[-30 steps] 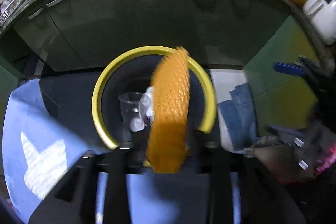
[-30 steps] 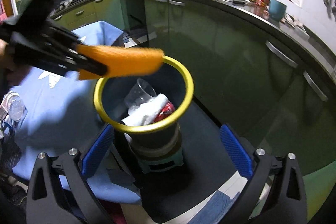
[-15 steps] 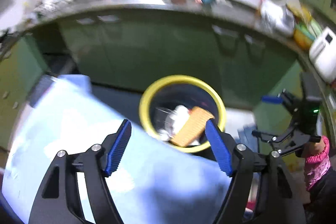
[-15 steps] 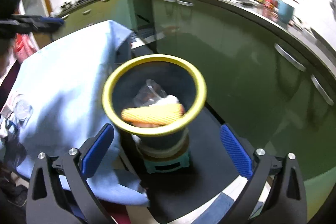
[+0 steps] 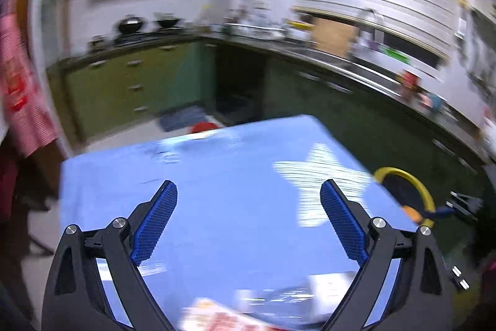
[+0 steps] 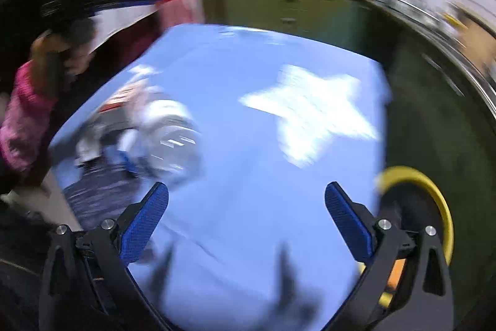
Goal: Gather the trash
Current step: 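Grasp the clear water bottle with the right gripper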
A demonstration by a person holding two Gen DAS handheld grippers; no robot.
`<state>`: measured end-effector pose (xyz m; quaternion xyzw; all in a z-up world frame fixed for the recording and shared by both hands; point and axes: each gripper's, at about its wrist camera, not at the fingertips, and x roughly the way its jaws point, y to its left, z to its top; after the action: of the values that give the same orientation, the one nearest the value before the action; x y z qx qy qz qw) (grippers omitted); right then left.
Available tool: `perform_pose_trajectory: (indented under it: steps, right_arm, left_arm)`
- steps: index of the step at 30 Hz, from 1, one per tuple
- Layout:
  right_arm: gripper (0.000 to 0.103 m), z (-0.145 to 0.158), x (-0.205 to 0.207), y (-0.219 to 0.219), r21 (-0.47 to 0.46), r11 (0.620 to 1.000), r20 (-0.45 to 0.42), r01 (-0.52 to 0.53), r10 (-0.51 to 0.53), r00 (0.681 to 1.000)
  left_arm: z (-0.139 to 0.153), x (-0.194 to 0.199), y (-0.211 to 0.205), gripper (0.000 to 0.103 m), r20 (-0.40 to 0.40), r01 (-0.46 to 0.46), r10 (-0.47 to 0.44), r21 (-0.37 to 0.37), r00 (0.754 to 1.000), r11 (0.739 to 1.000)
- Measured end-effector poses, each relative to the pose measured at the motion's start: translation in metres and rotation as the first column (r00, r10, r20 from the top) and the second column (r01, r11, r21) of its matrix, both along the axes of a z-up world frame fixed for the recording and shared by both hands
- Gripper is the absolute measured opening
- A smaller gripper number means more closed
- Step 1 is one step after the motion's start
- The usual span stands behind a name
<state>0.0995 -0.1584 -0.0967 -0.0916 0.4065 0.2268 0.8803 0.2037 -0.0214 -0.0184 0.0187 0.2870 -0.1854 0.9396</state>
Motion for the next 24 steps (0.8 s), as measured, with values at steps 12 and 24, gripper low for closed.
perform_pose_trajectory:
  steps: [12, 24]
  right_arm:
    - [0.096, -0.016, 0.062, 0.118, -0.147, 0.921, -0.195, -0.360, 0.329, 0.924]
    - [0.078, -0.055, 0.086, 0.145, -0.233, 0.873, -0.327, -0.428, 0.344, 0.880]
  left_arm:
    - [-0.059, 0.029, 0.073, 0.093, 0.015, -0.168, 0.169, -0.067, 0.986, 0.984]
    - [-0.078, 0.039, 0.064, 0.094, -0.015, -0.165, 0.165, -0.051, 0.986, 0.985]
